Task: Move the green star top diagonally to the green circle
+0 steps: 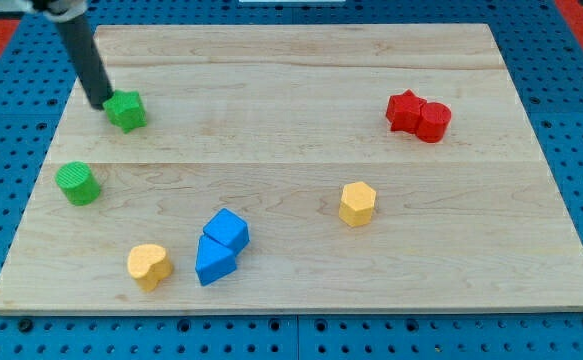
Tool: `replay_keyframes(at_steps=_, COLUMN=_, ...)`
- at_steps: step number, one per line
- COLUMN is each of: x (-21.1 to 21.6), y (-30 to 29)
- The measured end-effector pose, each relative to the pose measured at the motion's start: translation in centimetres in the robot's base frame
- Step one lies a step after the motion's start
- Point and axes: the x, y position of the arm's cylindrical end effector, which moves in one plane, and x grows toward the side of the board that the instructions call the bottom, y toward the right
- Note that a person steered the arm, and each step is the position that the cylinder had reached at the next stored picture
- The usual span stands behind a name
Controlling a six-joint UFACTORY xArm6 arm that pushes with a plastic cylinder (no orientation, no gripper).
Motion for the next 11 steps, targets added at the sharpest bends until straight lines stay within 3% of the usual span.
replay_keyframes(at_steps=2, x=-3.3, y=-0.1)
replay_keyframes(at_steps=3, x=-0.1, y=2.0)
replay_keyframes(at_steps=5, x=-2.6, y=5.0)
replay_keyframes(at_steps=6, x=-1.7, y=7.6)
replay_keyframes(at_steps=8, x=5.3, y=4.9)
replay_keyframes(at_steps=11, x=15.1, y=8.0)
